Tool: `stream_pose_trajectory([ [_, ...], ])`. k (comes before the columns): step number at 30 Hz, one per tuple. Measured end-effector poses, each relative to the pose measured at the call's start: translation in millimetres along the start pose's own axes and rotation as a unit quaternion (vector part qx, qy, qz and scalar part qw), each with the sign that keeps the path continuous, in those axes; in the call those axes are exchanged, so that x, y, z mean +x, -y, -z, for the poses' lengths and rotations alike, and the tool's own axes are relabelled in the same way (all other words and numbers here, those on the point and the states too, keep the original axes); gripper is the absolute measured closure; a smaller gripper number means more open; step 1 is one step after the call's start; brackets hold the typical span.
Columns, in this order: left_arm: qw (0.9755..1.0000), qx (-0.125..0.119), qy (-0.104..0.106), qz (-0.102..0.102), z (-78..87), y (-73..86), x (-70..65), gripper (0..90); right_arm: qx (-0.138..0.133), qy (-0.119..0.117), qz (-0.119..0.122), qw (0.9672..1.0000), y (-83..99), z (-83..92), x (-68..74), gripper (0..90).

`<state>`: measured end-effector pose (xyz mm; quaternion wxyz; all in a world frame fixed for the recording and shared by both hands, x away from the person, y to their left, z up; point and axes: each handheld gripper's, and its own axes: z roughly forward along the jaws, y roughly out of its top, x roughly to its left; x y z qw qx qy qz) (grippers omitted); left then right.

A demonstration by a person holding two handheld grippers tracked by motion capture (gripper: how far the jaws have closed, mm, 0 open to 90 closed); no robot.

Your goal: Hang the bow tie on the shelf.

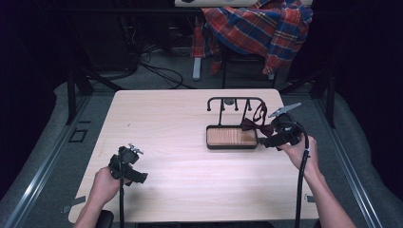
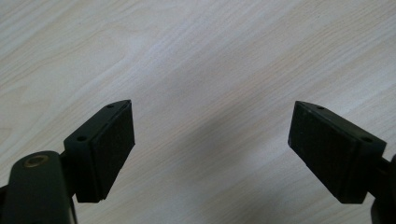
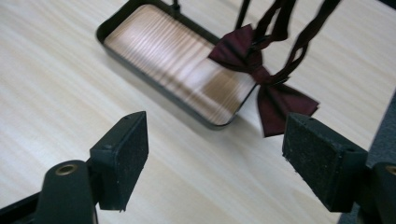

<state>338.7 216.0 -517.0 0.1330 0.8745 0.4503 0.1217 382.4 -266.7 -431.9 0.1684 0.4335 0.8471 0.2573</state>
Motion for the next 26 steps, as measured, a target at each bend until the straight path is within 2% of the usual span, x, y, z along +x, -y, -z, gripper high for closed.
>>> stream_pose_trajectory([
  [5,1.0000,-0.001,0.001,0.001,0.2,0.2,-0.2,14.5,0.012,-0.017,0.014,0.9997,8.3,-0.8,16.9,16.3],
  [8,1.0000,-0.006,0.002,0.004,0.4,0.6,0.2,14.4,0.018,-0.041,0.040,0.9982,14.3,-2.0,27.4,15.1],
  [11,0.9999,-0.009,0.005,0.006,1.0,0.7,0.7,14.4,0.031,-0.051,0.061,0.9963,22.1,-4.0,36.4,13.5],
  [14,0.9999,-0.009,0.007,0.007,1.5,0.4,1.1,14.4,0.051,-0.066,0.068,0.9943,33.2,-9.1,44.9,10.0],
  [17,0.9997,-0.016,0.015,0.007,2.4,0.9,1.4,12.7,0.067,-0.085,0.061,0.9922,44.5,-13.2,50.6,7.1],
  [20,0.9992,-0.024,0.031,0.005,4.0,0.7,2.0,5.9,0.079,-0.088,0.064,0.9909,51.3,-16.0,53.0,4.0],
  [24,0.9989,-0.024,0.039,0.003,3.3,0.2,1.4,3.0,0.074,-0.082,0.063,0.9919,52.7,-16.5,49.3,4.3],
  [26,0.9989,-0.025,0.039,0.001,2.9,0.0,1.2,2.4,0.065,-0.076,0.056,0.9934,52.6,-15.8,41.9,8.9],
])
